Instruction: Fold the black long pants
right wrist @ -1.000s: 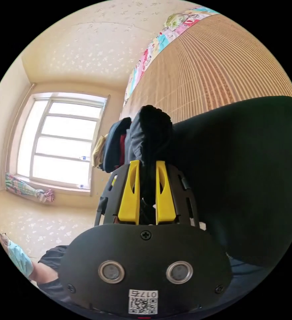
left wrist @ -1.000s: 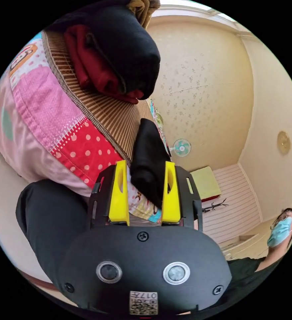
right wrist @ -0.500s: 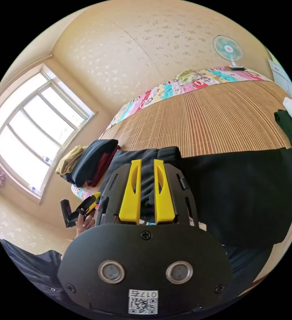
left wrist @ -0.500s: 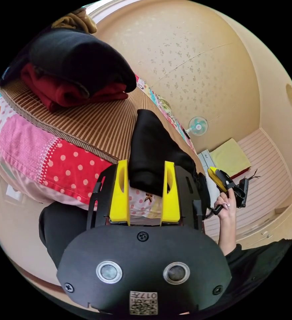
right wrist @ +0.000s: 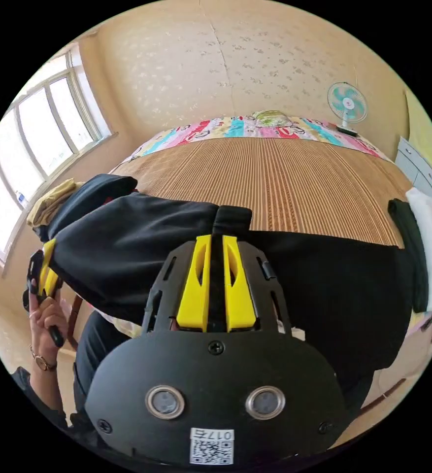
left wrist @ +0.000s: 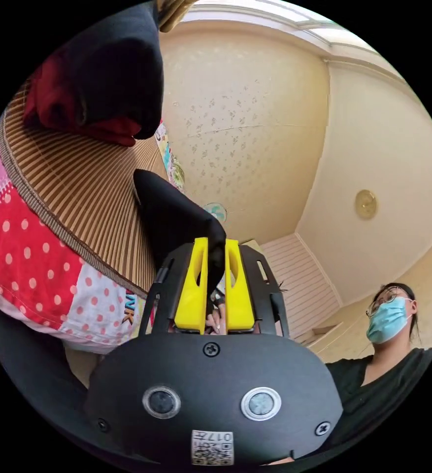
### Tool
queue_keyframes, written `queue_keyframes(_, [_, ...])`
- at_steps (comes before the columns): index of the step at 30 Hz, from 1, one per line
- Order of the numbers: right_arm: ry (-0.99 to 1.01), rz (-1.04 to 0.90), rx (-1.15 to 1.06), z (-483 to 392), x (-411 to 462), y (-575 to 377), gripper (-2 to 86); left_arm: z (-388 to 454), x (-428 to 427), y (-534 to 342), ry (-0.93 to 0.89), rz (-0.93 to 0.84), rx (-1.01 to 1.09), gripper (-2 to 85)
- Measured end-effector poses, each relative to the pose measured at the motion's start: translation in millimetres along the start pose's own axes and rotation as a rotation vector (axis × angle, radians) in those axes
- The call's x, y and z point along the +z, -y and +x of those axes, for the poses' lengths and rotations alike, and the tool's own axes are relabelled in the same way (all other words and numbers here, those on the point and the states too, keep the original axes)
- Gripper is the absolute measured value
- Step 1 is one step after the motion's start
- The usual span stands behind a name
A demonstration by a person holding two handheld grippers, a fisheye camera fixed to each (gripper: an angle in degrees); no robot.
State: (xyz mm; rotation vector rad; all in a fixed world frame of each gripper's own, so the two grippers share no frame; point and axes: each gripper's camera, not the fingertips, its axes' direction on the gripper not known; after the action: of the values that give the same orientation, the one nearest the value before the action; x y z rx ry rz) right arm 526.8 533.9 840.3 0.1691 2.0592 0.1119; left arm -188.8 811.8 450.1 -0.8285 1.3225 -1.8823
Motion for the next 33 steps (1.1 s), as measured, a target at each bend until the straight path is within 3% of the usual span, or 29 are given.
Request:
queue_keyframes(3, [0.052,0.05,0.031,2.7,-1.6,-24.7,6.1,18.5,6.6,2.3,-0.054,-0.059,0.108,5.9])
queue_keyframes(8, [0.267,0.135,0.324,20.4,-6.7,-39.4,4.6,50.5,23.4,1.2,-0.146,-0.104,0.208,5.7])
queue_keyframes(17, [0.487,0.214,0.412,-2.6,9.4,-19.0,2.6,139.4,87.8,-29.3,-0.124,-0.261,0.485,5.8])
queue_keyframes(23, [0.52,0.056,0.305,8.8,-20.4,19.0,1.4,155.1,146.7,-89.6,-0.117,-0.425,0.601,5.9])
queue_keyframes(27, [0.509,0.231,0.342,70.9,-74.5,15.8,0.8,141.2,197.3,-144.2,-0.187,-0.519,0.604,5.9])
queue_keyframes(31, [0.534,-0.014,0.327,110.2,-53.5,45.8,0.6,123.1,249.2,-201.5,-0.201,-0.606,0.583,5.9])
queue_keyframes(33, [0.508,0.011,0.336,121.8,-68.9,41.9,0.6,109.4,283.4,-246.2,-0.172,-0.686,0.581,5.9])
